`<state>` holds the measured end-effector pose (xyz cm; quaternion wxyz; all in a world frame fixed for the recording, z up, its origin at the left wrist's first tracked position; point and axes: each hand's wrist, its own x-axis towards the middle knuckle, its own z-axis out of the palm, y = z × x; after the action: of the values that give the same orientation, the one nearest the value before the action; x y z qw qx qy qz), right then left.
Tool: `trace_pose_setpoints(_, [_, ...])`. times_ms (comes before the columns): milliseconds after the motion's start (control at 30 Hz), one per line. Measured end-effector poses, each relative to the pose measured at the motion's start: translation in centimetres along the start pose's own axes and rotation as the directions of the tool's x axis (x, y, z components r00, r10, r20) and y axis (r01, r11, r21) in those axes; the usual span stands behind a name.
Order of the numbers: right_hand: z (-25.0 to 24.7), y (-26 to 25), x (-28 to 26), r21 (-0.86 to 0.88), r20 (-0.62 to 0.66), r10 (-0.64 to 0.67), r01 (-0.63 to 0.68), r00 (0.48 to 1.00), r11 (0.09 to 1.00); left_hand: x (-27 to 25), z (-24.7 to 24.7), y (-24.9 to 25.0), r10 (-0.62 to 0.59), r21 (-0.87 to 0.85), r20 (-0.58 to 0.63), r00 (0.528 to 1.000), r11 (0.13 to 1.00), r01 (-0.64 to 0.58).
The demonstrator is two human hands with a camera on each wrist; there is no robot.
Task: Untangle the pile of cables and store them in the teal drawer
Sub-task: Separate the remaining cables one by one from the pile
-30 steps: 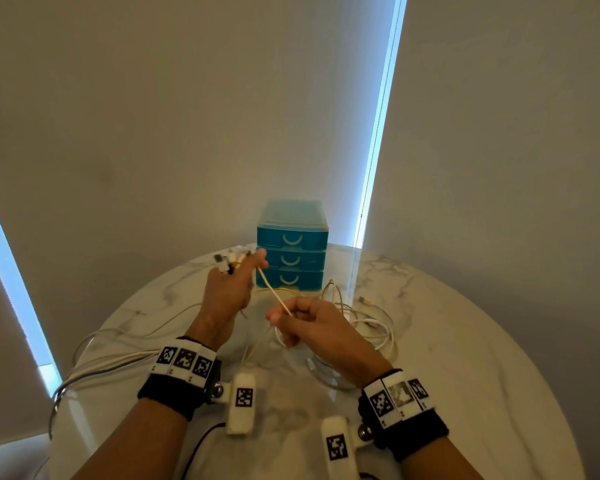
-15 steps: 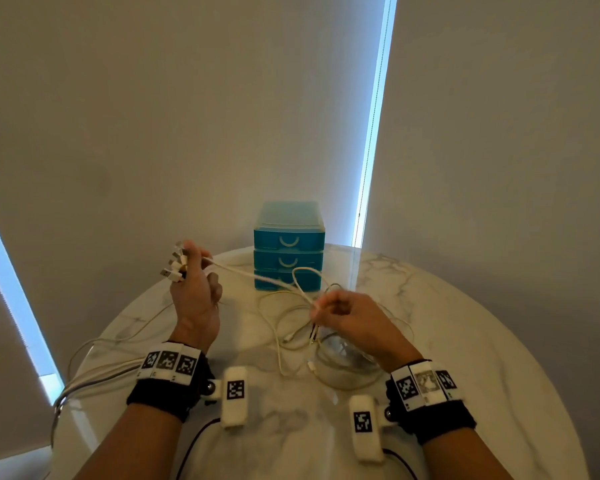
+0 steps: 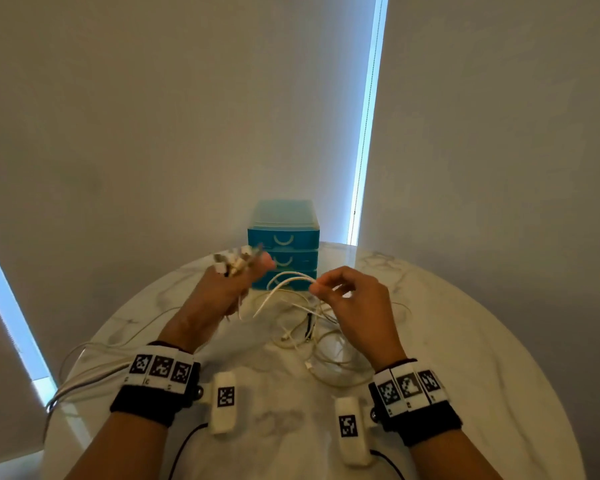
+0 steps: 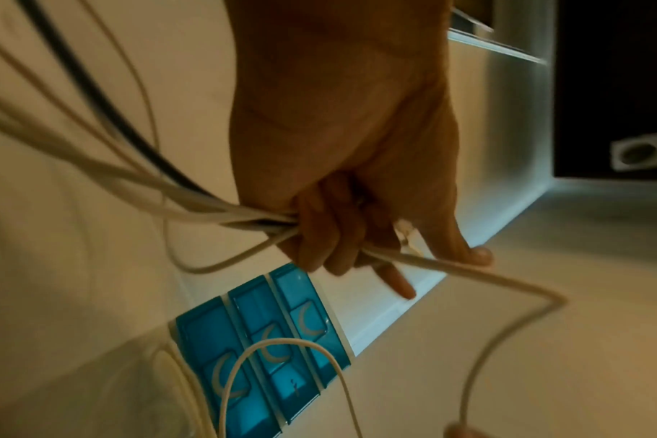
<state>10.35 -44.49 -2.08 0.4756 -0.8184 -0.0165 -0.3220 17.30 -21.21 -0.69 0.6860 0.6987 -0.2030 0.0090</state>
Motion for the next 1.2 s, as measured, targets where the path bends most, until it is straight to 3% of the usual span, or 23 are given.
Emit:
trace_pose_setpoints(67, [0.5, -0.1, -0.2, -0.009, 0.01, -0.008, 0.008, 1.0, 1.0, -0.9, 1.0, 0.6, -0.075, 0.234, 0.151, 0.986, 0.972, 0.038])
trace_pose_setpoints(133, [0.8, -0.1, -0.3, -0.012, -0.004, -0.004, 0.004, 1.0, 1.0, -1.2, 1.2, 1.0, -0.14, 0.3, 0.223, 0.965, 0.952, 0.069])
trace_pose_setpoints(200, [0.8, 0.0, -0.3, -0.015, 0.012, 0.01, -0.009, 1.0, 1.0, -1.1, 0.6, 1.1, -0.098, 0.193, 0.247, 0.964, 0.98, 0.05])
trace_pose_setpoints(367, [1.5, 0.5, -0.5, -0.029, 0.154, 0.072, -0.068, 0.985, 0.997, -0.4, -0.3, 0.9, 0.052, -0.127, 0.009, 0.999, 0.991, -0.051])
trace_pose_setpoints(467, [1.8, 0.7, -0.3, -0.059, 0.076, 0.073, -0.069, 0.994, 0.996, 0.1, -0.5, 0.6, 0.082, -0.274, -0.103, 0.991, 0.956, -0.108])
trace_pose_setpoints(533, [1.6, 0.1, -0.3, 0.031, -0.04, 0.001, 0.001, 0.999, 1.0, 0.6, -0.9, 0.4, 0.065, -0.397, -0.164, 0.984, 0.909, -0.126])
trace_pose_setpoints(600, [1.4, -0.2, -0.3, 0.146, -0.129, -0.057, 0.076, 0.99, 0.986, 0.9, -1.4, 0.2, 0.051, -0.519, -0.161, 0.986, 0.845, -0.129])
trace_pose_setpoints(667, [1.4, 0.1, -0.2, 0.216, -0.126, -0.028, 0.055, 0.992, 0.975, 1.0, -1.7, 0.1, 0.038, -0.569, -0.133, 0.99, 0.815, -0.107])
trace_pose_setpoints(767, [2.2, 1.1, -0.2, 0.18, -0.003, 0.046, -0.045, 0.999, 0.983, 0.7, -1.4, 0.0, 0.03, -0.51, -0.046, 0.998, 0.859, -0.049])
trace_pose_setpoints(933, [3.7, 2.1, -0.6, 0.207, 0.212, 0.096, -0.141, 0.973, 0.968, -0.2, -0.2, 0.4, 0.031, -0.249, 0.111, 0.993, 0.968, -0.002])
trace_pose_setpoints(1033, [3.5, 1.6, -0.4, 0.203, 0.059, 0.099, -0.109, 0.993, 0.973, -0.3, -0.5, 0.4, -0.001, -0.209, 0.241, 0.971, 0.976, 0.052])
trace_pose_setpoints(1100, [2.9, 1.3, -0.4, 0.164, -0.053, 0.08, -0.07, 0.995, 0.984, -0.6, -0.5, 0.6, -0.053, -0.088, 0.353, 0.934, 0.992, 0.089])
trace_pose_setpoints(1200, [2.4, 1.6, -0.4, 0.073, -0.08, 0.048, -0.042, 0.996, 0.996, -1.3, 0.2, 1.0, -0.153, 0.132, 0.489, 0.859, 0.986, 0.1])
